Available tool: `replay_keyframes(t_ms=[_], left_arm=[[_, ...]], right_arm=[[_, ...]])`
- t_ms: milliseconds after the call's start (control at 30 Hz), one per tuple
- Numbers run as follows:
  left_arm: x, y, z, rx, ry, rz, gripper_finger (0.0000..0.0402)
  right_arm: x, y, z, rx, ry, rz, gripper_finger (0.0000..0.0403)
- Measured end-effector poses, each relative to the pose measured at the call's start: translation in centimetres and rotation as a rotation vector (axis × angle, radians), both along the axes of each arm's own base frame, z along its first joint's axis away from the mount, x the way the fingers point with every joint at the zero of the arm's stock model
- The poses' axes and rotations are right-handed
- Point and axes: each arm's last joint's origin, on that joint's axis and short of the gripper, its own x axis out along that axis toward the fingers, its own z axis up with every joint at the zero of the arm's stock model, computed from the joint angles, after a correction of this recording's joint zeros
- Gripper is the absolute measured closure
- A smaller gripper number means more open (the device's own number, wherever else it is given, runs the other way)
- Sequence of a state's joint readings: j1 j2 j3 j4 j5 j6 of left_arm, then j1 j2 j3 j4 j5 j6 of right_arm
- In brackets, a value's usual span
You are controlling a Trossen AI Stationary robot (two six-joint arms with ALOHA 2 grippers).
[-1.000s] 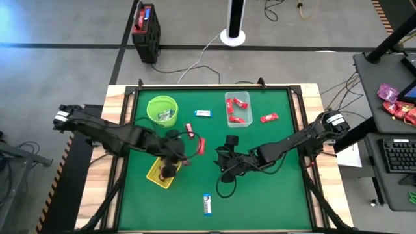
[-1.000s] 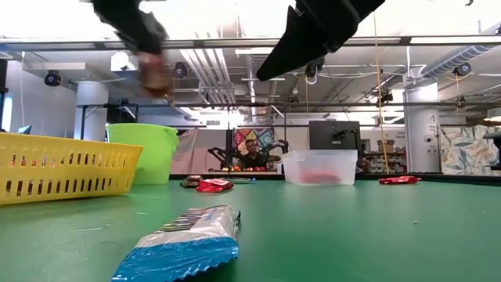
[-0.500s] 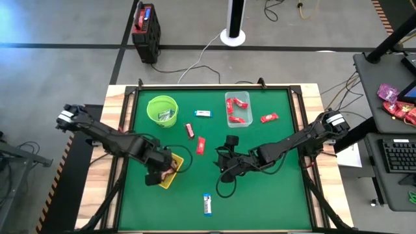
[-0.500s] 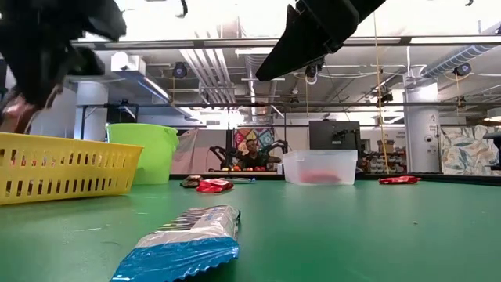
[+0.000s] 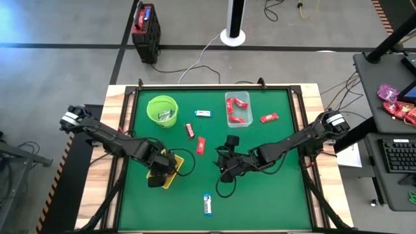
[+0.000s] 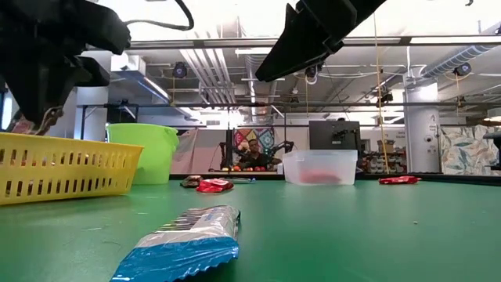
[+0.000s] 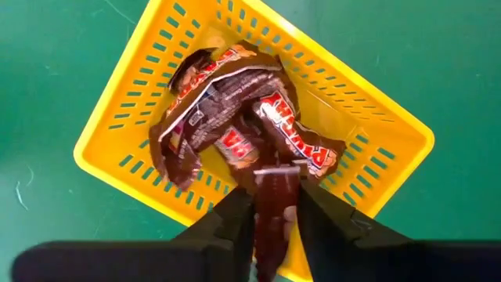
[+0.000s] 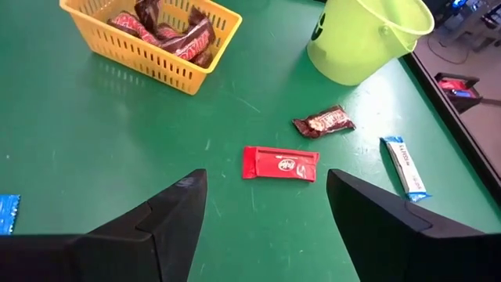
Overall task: Sort candy by brand, put in halloween buckets
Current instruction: Put the brown chocolate into the yellow bin, then put the red chocolate into the transparent bin
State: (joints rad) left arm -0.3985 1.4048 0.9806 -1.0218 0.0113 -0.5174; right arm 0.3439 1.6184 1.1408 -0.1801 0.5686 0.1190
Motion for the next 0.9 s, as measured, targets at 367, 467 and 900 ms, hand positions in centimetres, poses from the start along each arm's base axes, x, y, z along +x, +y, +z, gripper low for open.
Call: replay_keyframes(t_ms=[367, 467, 900], left_arm=[[-0.1, 0.1, 0.0, 0.003, 0.011, 0.015, 0.0265], [-0.4, 0.2, 0.4, 0.005, 0.014, 0.016, 0.0261], [-0.8, 0.6, 3.2, 0.039, -0.121, -0.020, 0.0260]], right_arm=[[0.2, -0.8, 0.0, 0.059, -0.019, -0.067, 0.0140], [0.3, -1.4, 0.1, 0.069, -0.026, -0.092, 0.0140], [3.4, -5.8, 0.3, 0.209, -0.061, -0.212, 0.0151]])
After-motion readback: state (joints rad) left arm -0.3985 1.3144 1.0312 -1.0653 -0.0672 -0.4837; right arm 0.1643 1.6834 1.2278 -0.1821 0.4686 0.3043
